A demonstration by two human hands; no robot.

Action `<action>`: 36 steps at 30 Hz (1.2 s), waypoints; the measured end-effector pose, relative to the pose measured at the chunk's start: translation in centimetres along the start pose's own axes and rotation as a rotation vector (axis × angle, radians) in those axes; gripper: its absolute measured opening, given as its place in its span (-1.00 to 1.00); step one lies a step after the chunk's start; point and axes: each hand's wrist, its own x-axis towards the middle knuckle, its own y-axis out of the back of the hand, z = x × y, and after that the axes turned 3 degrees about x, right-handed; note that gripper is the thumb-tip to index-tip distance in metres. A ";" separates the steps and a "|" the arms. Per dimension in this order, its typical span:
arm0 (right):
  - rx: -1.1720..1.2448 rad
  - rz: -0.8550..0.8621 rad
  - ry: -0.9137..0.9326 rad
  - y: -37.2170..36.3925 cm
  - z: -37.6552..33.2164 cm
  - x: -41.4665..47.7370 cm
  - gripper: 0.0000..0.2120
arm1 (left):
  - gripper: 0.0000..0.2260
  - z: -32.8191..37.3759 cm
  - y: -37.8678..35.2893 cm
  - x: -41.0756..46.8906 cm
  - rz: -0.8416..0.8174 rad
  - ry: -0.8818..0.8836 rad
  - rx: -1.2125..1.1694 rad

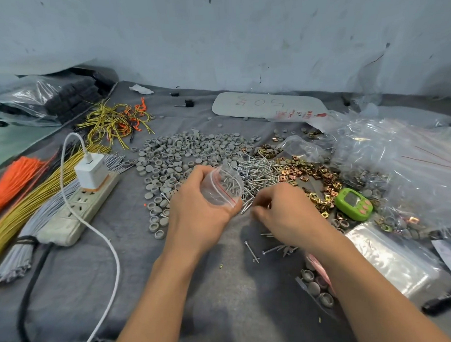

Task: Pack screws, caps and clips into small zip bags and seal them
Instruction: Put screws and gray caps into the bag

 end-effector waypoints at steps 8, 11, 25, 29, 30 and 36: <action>0.587 0.216 0.182 1.2 -1.3 -0.7 -0.83 | -0.53 0.6 -1.1 -0.4 -0.081 -0.018 0.121; 0.495 0.271 0.208 0.3 -1.9 -1.0 -0.80 | -0.52 0.6 -1.3 -0.5 -0.109 -0.031 0.121; 0.218 0.215 -0.028 2.6 1.8 0.0 -0.78 | -0.59 0.0 -0.2 0.1 0.028 0.002 -0.053; -0.200 -0.021 -0.047 1.7 1.5 -0.1 -0.89 | -0.59 0.2 -0.2 0.1 0.036 -0.011 -0.060; -0.270 -0.036 -0.056 1.4 1.2 0.0 -0.91 | -0.58 0.3 -0.2 0.1 0.032 -0.009 -0.055; -0.428 -0.040 -0.021 -0.3 0.3 0.0 -0.96 | -0.56 0.3 -0.2 -0.1 0.004 0.017 -0.005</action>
